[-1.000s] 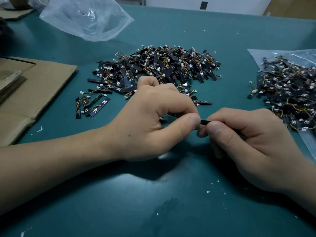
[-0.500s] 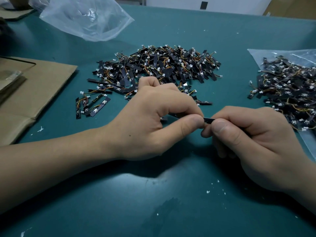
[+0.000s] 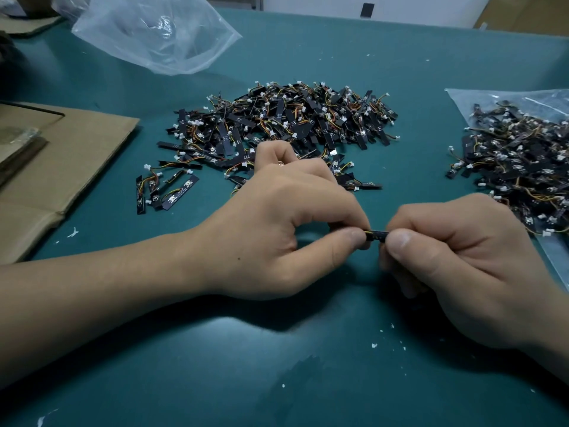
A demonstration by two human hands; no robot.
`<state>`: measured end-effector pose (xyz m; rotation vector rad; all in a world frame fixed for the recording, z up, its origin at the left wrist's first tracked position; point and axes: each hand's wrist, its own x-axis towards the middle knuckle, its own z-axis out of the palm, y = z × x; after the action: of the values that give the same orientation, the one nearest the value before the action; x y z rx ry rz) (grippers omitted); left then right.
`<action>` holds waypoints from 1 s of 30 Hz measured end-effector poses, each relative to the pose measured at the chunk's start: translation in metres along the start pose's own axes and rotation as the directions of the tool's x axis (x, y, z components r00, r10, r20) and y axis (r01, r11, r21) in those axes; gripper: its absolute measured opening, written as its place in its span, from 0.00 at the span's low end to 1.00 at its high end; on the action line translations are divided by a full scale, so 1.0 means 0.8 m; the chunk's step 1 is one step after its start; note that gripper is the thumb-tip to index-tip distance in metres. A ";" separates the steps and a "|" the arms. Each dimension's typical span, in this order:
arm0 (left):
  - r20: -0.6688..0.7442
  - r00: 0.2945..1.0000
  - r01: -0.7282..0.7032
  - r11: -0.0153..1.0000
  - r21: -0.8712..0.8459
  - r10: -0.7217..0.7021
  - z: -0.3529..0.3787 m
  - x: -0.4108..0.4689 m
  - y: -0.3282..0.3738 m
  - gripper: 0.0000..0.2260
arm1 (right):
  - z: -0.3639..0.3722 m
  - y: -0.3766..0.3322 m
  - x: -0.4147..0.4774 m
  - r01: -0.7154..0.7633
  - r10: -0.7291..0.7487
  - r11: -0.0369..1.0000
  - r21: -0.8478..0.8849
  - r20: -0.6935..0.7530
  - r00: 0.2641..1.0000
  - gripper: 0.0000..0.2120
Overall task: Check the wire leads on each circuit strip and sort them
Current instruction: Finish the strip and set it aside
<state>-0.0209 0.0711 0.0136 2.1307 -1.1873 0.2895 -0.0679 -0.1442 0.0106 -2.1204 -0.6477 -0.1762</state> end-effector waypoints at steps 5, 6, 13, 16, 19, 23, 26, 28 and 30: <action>0.010 1.000 0.028 0.997 -0.069 -0.028 -0.003 -0.001 -0.002 0.09 | 0.002 0.000 0.000 0.016 -0.015 1.000 -0.012 0.024 1.000 0.13; 0.012 0.999 0.031 0.997 -0.064 -0.031 -0.003 -0.001 -0.001 0.09 | 0.002 0.000 0.000 0.017 -0.016 1.000 -0.022 0.019 1.000 0.14; 0.001 0.999 0.044 0.999 0.009 -0.044 0.000 0.000 0.000 0.10 | 0.000 0.004 -0.001 0.003 -0.004 0.997 -0.077 -0.022 1.000 0.15; -0.026 0.999 0.042 0.999 0.030 -0.041 0.001 0.000 0.000 0.10 | 0.001 0.005 -0.001 -0.017 0.016 0.999 -0.043 -0.029 0.999 0.14; -0.032 0.998 0.059 0.997 -0.047 -0.061 -0.001 -0.001 -0.001 0.11 | 0.003 0.004 -0.001 -0.013 0.013 1.000 -0.006 -0.036 0.999 0.13; -0.031 0.998 0.056 0.998 -0.013 -0.056 0.000 0.000 0.000 0.11 | 0.003 0.004 -0.003 -0.016 0.015 1.000 -0.015 -0.065 0.998 0.14; -0.048 0.997 0.062 0.998 -0.006 -0.062 0.000 0.000 0.000 0.10 | 0.003 0.004 -0.002 -0.017 0.018 1.000 0.006 -0.070 0.997 0.13; -0.056 0.997 0.057 0.998 -0.019 -0.058 0.000 0.000 0.000 0.10 | 0.003 0.004 -0.002 -0.011 0.012 1.000 0.014 -0.070 0.998 0.13; -0.053 0.997 0.052 0.998 -0.047 -0.054 -0.001 -0.001 0.001 0.10 | 0.003 0.003 -0.002 -0.002 0.003 1.000 0.015 -0.068 0.998 0.13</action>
<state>-0.0215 0.0715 0.0140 2.0986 -1.0949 0.2920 -0.0681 -0.1438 0.0065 -2.0913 -0.6047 -0.2405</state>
